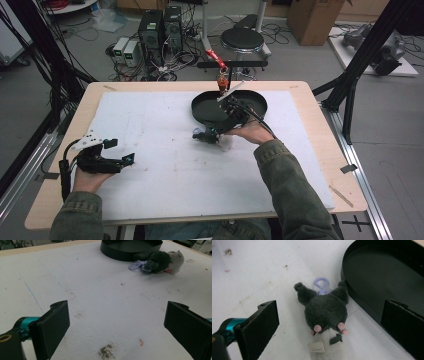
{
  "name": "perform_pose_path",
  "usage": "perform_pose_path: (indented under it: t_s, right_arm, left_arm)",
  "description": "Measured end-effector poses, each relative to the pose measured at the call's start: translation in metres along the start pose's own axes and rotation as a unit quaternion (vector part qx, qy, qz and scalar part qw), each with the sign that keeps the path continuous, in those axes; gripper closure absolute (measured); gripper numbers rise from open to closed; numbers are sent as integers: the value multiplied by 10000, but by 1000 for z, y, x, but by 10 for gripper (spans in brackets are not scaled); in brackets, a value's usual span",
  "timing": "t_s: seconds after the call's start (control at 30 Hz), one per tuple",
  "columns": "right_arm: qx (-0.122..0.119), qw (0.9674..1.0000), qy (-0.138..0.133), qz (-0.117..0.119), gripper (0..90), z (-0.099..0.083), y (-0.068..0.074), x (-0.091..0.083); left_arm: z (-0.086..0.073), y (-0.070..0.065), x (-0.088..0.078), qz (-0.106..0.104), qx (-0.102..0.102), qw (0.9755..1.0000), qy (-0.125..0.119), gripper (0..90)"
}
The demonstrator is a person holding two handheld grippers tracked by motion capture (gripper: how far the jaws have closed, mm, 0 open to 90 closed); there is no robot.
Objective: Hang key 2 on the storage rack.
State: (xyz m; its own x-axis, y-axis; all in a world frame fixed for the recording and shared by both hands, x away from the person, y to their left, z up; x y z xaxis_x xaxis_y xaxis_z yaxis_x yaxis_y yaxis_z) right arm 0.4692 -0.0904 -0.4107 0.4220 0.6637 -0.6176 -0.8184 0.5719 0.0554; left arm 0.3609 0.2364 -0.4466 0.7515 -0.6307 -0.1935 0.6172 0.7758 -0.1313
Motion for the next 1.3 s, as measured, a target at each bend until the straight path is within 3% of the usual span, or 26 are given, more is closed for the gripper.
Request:
perform_pose_path:
  t_s: [0.53,0.77,0.9,1.0,1.13,1.3]
  right_arm:
    - [-131,9979,638,30,5,-20,9,21]
    - [-63,9937,1114,87,6,-38,6,28]
    - [-42,9926,1212,101,8,-46,5,32]
    - [-120,9896,1424,137,41,-53,7,36]
    - [-233,9881,1512,128,83,-56,9,40]
    - [-402,9830,1791,-59,299,-63,5,43]
  left_arm:
    - [0,0,0,-6,-23,10000,3,69]
    - [-2,0,0,-28,-5,10000,48,69]
    - [-2,1,1,-28,-9,10000,44,69]
    - [-2,0,1,-29,3,10000,49,69]
    - [-2,0,1,-22,0,10000,44,69]
    - [-3,2,0,-12,-16,10000,43,69]
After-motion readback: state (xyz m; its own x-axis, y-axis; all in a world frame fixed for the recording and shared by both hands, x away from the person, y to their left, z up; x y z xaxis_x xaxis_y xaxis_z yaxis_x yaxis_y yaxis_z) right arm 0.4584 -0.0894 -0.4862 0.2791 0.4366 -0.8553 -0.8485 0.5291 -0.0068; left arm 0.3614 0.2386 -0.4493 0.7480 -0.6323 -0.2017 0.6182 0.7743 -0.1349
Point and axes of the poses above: each handheld gripper's, and its own axes: x roughly forward along the jaws, z roughly out of its top, y roughly to its left, the point moved 8 cm from there along x, roughly forward along the jaws, and after that the axes turned 14 degrees about -y, right-handed, at the moved point
